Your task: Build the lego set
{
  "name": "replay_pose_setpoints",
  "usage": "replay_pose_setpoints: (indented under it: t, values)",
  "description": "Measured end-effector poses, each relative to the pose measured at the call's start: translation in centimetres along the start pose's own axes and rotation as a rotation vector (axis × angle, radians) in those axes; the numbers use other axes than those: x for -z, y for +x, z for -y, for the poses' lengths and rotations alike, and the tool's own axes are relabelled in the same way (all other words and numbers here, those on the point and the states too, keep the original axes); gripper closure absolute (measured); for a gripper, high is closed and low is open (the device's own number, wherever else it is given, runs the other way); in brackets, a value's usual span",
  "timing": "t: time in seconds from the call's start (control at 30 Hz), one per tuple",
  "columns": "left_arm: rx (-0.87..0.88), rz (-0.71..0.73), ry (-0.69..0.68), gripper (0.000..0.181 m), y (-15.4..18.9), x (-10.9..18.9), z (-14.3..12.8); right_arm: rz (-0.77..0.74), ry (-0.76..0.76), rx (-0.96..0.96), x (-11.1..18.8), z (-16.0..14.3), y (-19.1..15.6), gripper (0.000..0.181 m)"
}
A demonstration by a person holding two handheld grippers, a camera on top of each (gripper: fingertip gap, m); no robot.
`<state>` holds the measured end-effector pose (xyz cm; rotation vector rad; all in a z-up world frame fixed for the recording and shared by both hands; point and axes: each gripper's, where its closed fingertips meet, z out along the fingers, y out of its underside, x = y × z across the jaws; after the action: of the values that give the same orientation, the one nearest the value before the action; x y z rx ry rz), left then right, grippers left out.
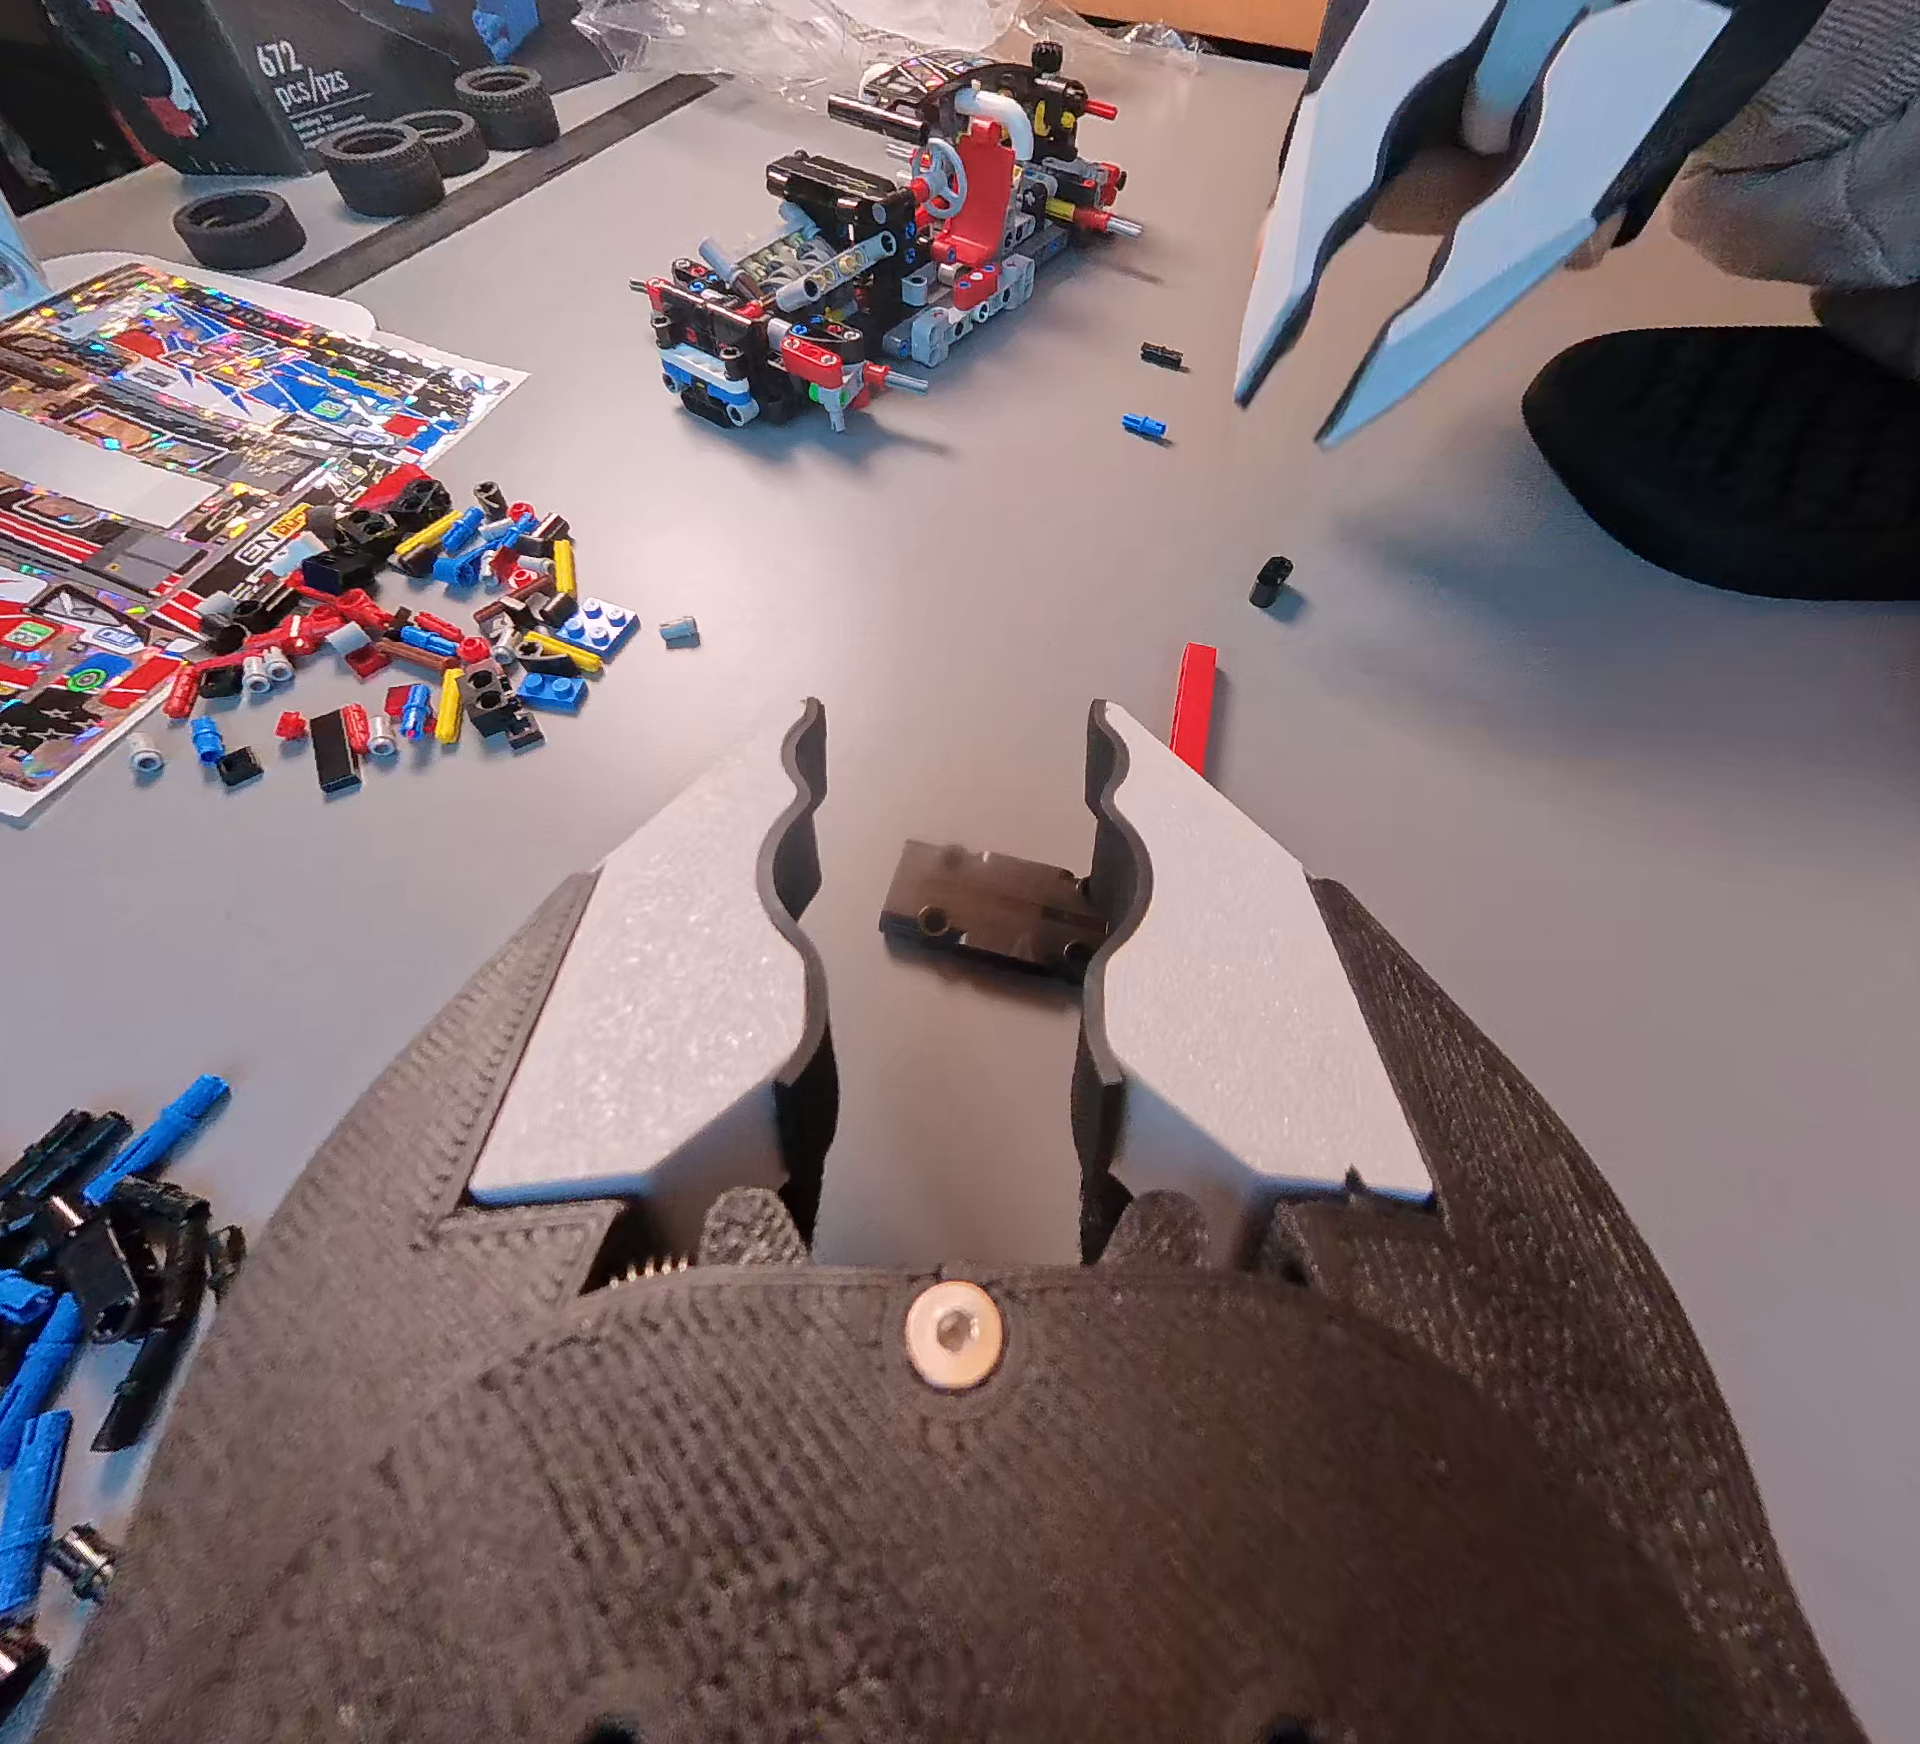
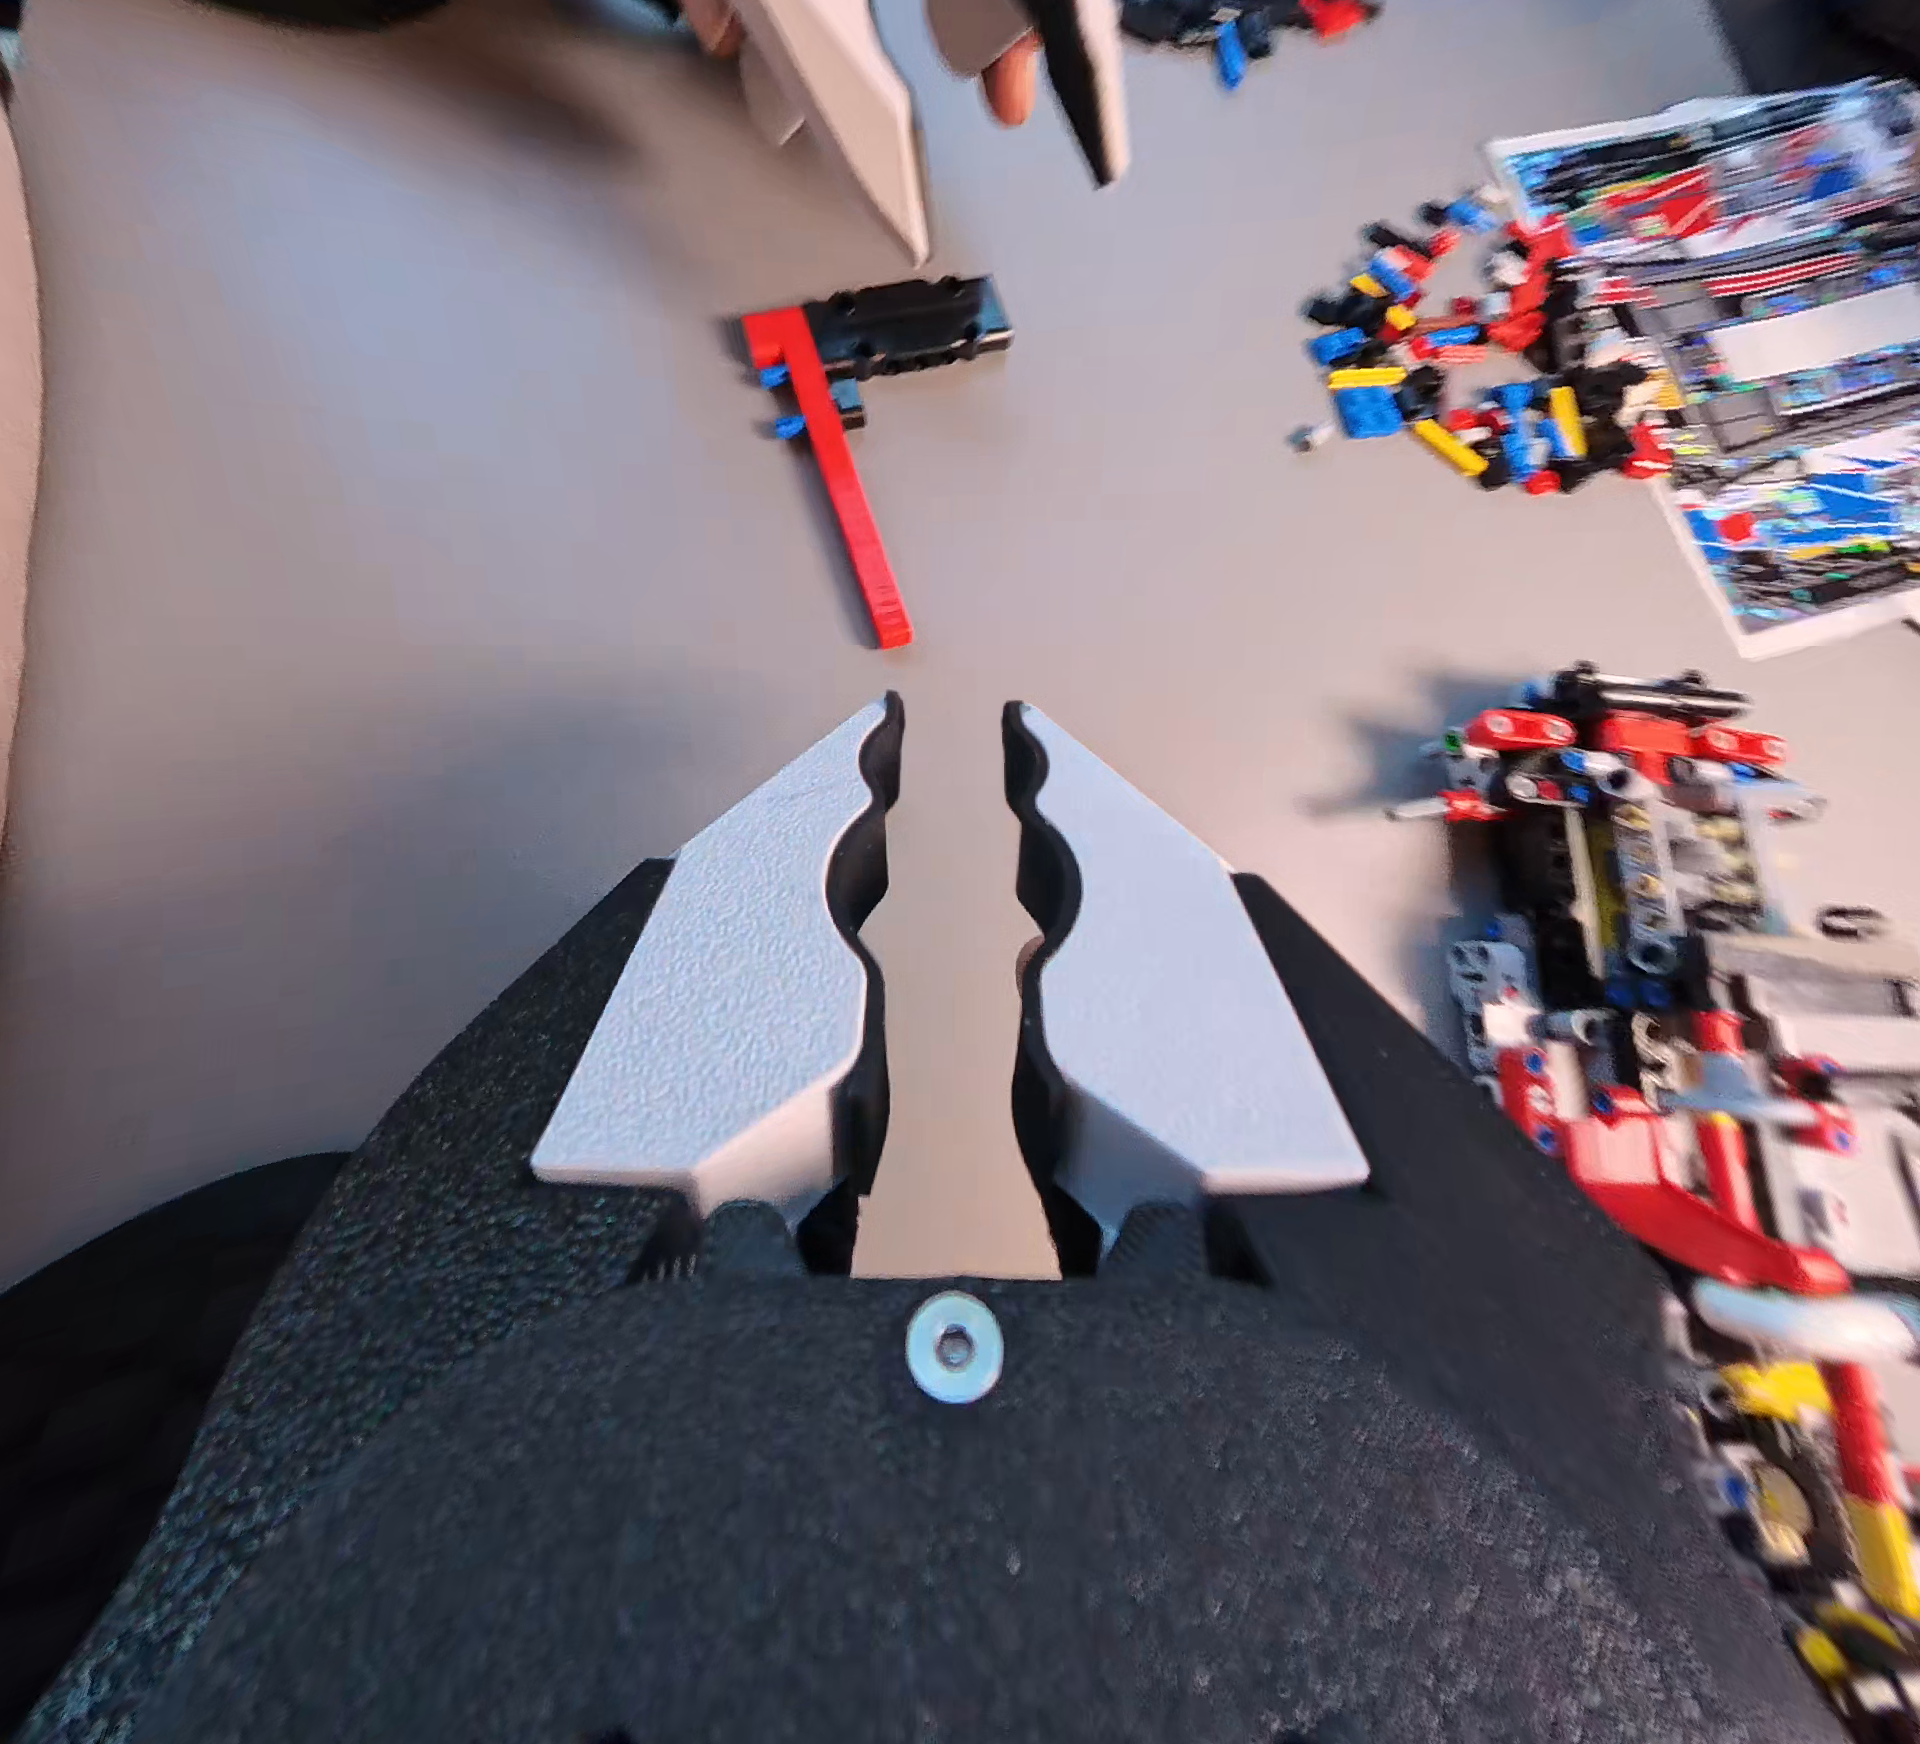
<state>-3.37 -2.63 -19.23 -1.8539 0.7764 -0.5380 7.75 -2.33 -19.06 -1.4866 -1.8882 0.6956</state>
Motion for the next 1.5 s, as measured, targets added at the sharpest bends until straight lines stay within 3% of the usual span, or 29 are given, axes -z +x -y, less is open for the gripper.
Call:
replay_pose_setpoints:
  t: [0.13,0.23,0.33,0.53,0.57,1.07,1.5]
  values:
    - [-0.005,0.006,-0.001,0.133,0.0,0.0,0.0,-0.154,0.072,-0.067,3.4,-0.5,2.7,0.164]
    - [-0.002,0.005,0.002,0.134,0.0,0.0,0.1,-0.260,0.001,-0.143,5.3,-3.8,4.2,0.166]
    - [-0.003,0.004,-0.005,0.135,0.1,-0.1,0.0,-0.381,-0.118,-0.195,6.9,-8.1,5.6,0.181]
    - [-0.005,-0.001,-0.005,0.136,0.3,-0.2,-0.1,-0.378,-0.190,-0.292,7.3,-12.2,4.9,0.181]
    - [-0.004,-0.001,-0.007,0.136,0.3,-0.2,-0.1,-0.360,-0.199,-0.304,7.2,-12.5,4.6,0.174]
    - [-0.007,0.005,-0.022,0.140,0.2,-0.2,-0.4,-0.285,-0.257,-0.476,3.6,-11.4,6.5,0.163]
    - [-0.021,0.000,-0.025,0.142,0.4,-0.2,-0.2,-0.256,-0.263,-0.459,3.5,-11.4,6.3,0.179]
